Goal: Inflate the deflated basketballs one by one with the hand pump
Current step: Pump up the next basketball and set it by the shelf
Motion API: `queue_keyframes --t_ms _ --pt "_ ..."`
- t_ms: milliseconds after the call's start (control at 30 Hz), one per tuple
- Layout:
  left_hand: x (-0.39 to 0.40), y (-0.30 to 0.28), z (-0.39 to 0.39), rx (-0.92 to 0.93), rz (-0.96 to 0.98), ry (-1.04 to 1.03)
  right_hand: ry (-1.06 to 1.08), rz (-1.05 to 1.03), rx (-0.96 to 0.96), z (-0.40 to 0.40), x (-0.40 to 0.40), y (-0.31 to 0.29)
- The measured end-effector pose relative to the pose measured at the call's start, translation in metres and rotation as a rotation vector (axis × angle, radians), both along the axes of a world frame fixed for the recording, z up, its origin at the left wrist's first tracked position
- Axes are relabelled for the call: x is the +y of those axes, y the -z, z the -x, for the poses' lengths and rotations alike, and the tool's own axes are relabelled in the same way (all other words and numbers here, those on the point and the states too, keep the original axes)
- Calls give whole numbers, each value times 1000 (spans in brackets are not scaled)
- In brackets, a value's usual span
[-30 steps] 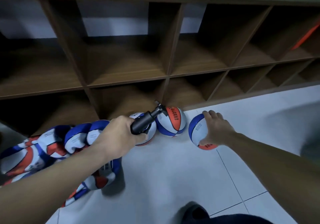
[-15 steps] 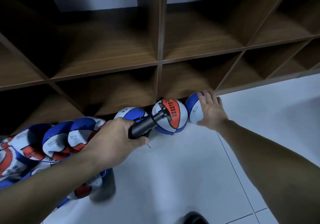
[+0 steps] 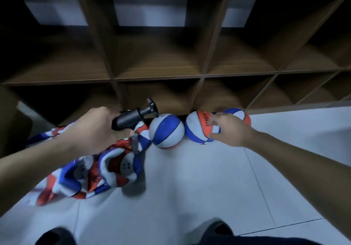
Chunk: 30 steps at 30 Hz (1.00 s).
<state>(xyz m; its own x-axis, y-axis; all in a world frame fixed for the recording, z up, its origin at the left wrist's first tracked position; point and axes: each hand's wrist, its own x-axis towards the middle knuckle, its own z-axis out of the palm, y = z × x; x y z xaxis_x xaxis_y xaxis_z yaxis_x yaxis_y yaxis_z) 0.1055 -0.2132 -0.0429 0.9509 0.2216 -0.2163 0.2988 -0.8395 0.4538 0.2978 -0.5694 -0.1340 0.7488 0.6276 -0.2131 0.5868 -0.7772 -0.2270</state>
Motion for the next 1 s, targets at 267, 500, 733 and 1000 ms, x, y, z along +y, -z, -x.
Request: queue_keyframes --t_ms 267,500,733,1000 --pt "111 -18 97 122 -231 21 -347 116 75 107 162 -14" --pt "121 -6 90 132 -155 57 -206 -55 209 170 239 71" --pt "145 4 90 150 -104 13 -333 -46 163 169 278 103" --pt "142 9 87 167 -68 56 -409 75 -86 183 274 120"
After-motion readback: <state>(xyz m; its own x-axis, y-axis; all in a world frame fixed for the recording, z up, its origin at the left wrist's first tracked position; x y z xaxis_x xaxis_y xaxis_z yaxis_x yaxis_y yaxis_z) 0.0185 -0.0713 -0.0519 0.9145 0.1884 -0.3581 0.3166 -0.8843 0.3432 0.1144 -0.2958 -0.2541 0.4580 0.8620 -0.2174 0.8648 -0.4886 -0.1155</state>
